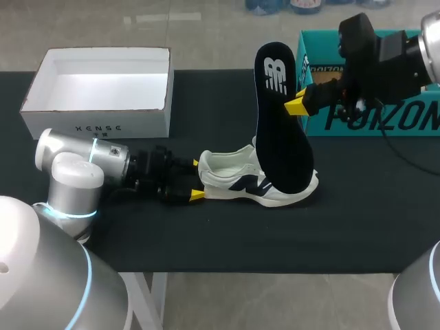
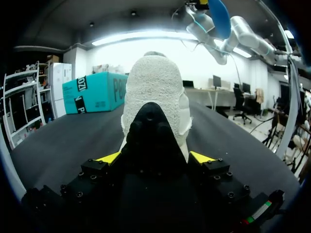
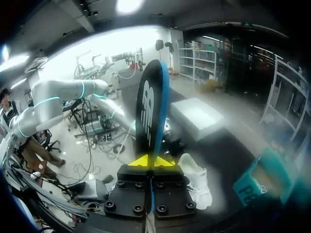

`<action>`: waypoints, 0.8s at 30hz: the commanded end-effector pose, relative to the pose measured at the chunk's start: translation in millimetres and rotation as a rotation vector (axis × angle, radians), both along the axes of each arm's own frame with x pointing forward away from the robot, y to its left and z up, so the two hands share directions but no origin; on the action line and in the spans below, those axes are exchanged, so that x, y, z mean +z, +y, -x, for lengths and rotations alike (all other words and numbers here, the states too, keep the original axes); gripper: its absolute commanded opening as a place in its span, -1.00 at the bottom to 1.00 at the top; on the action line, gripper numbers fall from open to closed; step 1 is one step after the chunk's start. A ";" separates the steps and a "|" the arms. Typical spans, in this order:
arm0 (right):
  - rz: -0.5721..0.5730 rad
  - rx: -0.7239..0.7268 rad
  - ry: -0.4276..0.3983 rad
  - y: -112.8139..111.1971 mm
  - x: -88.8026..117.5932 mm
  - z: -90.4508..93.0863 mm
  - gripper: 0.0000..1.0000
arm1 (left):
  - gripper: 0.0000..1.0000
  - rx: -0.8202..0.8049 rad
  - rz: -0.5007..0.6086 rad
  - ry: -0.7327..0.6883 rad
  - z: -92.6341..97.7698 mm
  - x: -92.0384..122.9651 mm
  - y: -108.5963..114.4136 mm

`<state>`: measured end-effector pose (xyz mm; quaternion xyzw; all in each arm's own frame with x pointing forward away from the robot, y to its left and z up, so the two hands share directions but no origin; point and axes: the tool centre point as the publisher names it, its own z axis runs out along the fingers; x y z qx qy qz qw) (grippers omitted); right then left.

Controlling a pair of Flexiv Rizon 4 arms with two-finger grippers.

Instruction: Take the shoe out of the shoebox, open the shoe tongue, remove and reinsert the insole, then place the shoe into the shoebox

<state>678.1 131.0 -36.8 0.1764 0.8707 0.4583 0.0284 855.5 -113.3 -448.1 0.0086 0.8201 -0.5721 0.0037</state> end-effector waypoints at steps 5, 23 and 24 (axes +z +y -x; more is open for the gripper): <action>0.002 -0.002 0.001 2.6 -1.0 -1.3 -1.00 | 1.00 -0.010 -0.073 -0.013 3.4 4.4 7.2; 0.002 -0.002 0.001 2.6 -1.0 -1.3 -1.00 | 1.00 -0.082 -0.453 -0.039 4.2 48.2 53.7; 0.002 -0.002 0.001 2.6 -1.0 -1.3 -1.00 | 1.00 -0.089 -0.474 -0.045 3.9 51.2 52.7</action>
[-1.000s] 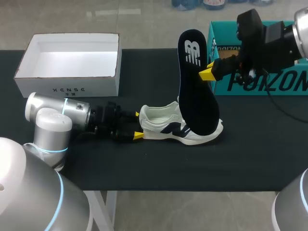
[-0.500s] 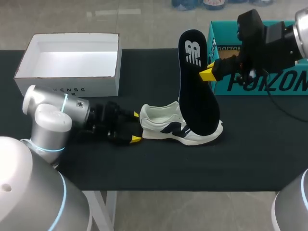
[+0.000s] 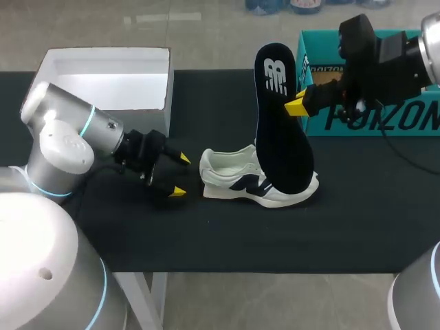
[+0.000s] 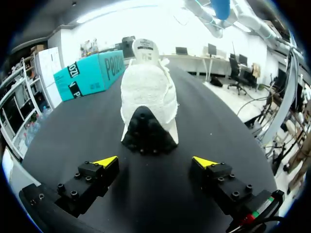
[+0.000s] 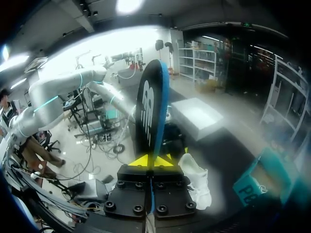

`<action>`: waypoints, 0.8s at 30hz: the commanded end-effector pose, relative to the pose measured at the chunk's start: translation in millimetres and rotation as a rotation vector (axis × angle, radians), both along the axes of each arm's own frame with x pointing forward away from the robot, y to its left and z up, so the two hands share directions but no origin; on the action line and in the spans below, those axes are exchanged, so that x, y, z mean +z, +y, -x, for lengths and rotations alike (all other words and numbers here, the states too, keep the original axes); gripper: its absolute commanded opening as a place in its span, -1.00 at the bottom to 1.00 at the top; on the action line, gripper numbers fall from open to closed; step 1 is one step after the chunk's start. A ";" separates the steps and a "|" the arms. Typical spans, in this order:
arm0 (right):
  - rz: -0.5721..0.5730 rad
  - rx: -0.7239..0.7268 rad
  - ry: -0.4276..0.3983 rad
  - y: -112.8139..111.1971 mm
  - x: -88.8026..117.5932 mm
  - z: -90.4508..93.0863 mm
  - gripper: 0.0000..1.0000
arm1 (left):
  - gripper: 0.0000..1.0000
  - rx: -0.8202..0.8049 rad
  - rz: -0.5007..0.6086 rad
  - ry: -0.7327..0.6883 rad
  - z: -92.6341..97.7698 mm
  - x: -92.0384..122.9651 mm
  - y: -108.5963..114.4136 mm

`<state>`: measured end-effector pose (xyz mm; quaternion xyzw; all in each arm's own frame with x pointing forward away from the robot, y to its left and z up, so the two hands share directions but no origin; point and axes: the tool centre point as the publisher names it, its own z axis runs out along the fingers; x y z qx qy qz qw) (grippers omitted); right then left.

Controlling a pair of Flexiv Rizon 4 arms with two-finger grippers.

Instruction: Take the shoe out of the shoebox, open the shoe tongue, remove and reinsert the insole, then place the shoe into the shoebox

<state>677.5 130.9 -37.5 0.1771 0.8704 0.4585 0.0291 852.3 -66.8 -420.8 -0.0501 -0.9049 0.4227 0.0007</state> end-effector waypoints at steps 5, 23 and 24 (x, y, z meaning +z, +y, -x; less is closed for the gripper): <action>0.002 0.000 0.002 2.8 -0.3 -2.0 -1.00 | 1.00 -0.072 -0.237 -0.001 -0.1 35.7 -3.6; 0.002 0.000 0.002 2.8 -0.3 -2.0 -1.00 | 1.00 -0.158 -0.538 -0.046 -12.0 73.2 -21.1; 0.002 0.000 0.002 2.8 -0.3 -2.0 -1.00 | 1.00 -0.160 -0.543 -0.043 -12.0 74.0 -21.5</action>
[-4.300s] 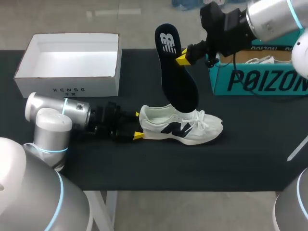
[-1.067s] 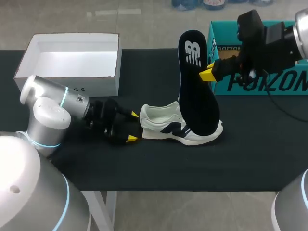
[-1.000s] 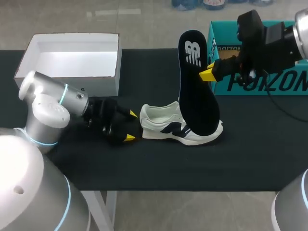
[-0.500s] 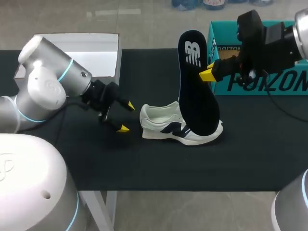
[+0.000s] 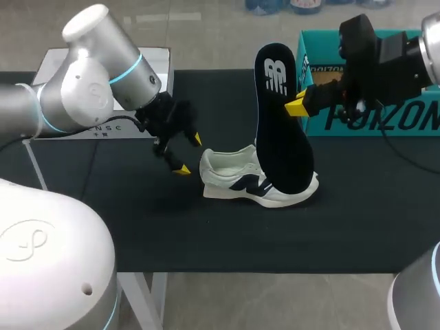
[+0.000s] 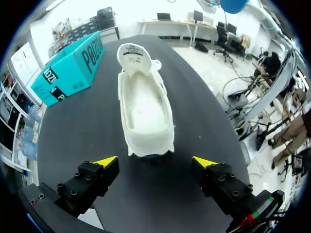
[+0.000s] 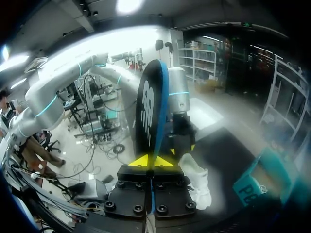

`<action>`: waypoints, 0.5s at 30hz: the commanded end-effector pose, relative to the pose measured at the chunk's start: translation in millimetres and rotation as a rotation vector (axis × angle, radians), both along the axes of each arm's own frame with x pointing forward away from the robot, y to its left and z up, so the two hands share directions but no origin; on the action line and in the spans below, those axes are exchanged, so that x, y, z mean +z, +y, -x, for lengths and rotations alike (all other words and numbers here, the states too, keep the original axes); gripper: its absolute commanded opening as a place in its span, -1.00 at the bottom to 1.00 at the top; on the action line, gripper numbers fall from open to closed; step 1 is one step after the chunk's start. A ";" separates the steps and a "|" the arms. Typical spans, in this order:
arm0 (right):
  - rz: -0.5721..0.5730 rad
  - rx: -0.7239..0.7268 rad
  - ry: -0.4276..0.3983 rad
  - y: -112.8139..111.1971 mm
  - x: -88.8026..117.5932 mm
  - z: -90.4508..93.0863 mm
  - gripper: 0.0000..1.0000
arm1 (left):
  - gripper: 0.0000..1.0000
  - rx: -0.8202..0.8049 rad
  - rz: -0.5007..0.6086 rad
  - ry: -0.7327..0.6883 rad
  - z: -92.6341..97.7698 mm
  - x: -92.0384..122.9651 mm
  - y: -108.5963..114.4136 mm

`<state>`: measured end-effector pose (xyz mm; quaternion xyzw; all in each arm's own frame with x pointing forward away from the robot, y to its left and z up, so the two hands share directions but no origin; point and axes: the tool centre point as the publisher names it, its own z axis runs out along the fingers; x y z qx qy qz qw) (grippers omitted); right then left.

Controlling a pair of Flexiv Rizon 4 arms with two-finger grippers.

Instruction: Take the shoe out of the shoebox, open the shoe tongue, remove and reinsert the insole, then place the shoe into the shoebox

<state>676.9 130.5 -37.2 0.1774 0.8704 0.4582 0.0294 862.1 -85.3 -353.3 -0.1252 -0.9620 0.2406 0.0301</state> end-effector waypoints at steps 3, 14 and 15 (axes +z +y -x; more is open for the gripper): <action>0.002 0.001 0.002 3.1 -0.6 -2.6 -1.00 | 1.00 -0.009 -0.171 -0.022 -1.0 9.0 -3.8; 0.002 0.001 0.002 3.1 -0.6 -2.6 -1.00 | 1.00 -0.006 -0.200 -0.040 3.5 20.4 -6.9; 0.002 0.001 0.002 3.1 -0.6 -2.6 -1.00 | 1.00 -0.004 -0.201 -0.041 3.7 20.4 -7.5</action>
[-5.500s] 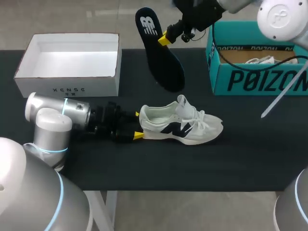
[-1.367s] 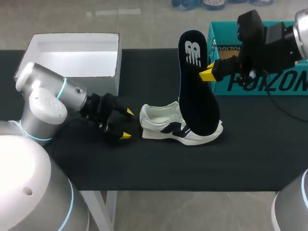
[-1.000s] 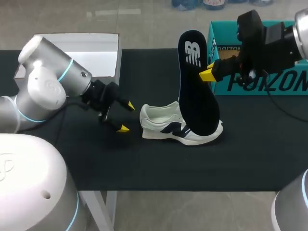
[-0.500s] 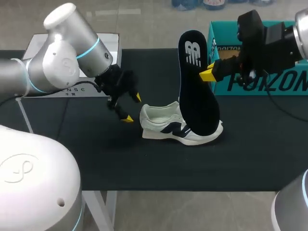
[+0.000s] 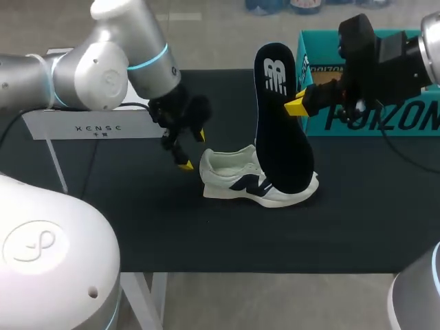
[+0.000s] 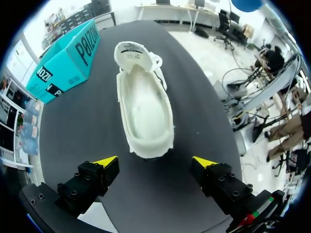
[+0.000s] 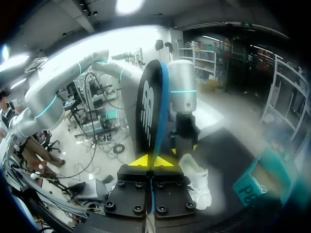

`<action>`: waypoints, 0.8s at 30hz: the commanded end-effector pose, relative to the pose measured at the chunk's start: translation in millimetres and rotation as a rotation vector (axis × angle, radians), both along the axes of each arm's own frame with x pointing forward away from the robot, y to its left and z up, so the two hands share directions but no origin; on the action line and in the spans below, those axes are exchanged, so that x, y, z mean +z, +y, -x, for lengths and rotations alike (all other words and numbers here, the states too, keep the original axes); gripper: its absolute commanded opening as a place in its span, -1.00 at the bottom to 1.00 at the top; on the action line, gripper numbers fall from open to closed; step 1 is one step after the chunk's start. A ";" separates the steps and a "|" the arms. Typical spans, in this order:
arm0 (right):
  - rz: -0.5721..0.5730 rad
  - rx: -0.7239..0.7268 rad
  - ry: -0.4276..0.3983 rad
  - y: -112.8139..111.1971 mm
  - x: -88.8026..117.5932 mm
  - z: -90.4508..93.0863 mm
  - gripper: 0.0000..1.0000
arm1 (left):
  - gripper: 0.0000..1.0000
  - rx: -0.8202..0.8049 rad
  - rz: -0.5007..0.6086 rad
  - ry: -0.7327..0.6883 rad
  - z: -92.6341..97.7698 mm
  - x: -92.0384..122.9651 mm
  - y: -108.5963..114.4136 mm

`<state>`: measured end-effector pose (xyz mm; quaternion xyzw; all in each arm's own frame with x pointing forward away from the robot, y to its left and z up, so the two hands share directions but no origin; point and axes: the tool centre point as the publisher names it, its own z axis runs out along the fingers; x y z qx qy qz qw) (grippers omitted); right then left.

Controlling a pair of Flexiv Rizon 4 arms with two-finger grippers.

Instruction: Take the shoe out of the shoebox, open the shoe tongue, remove and reinsert the insole, then place the shoe into the shoebox

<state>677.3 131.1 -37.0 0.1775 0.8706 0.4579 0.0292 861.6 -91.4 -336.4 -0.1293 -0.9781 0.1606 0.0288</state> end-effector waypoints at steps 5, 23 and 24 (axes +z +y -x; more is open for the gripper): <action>0.001 0.001 0.002 2.5 -0.8 -2.1 -1.00 | 1.00 0.011 -0.044 -0.020 3.3 3.7 -1.8; 0.001 0.001 0.002 2.5 -0.8 -2.1 -1.00 | 1.00 0.012 -0.091 -0.066 -10.0 19.8 -2.5; 0.001 0.001 0.002 2.5 -0.8 -2.1 -1.00 | 1.00 0.010 -0.091 -0.058 -6.3 18.0 -3.9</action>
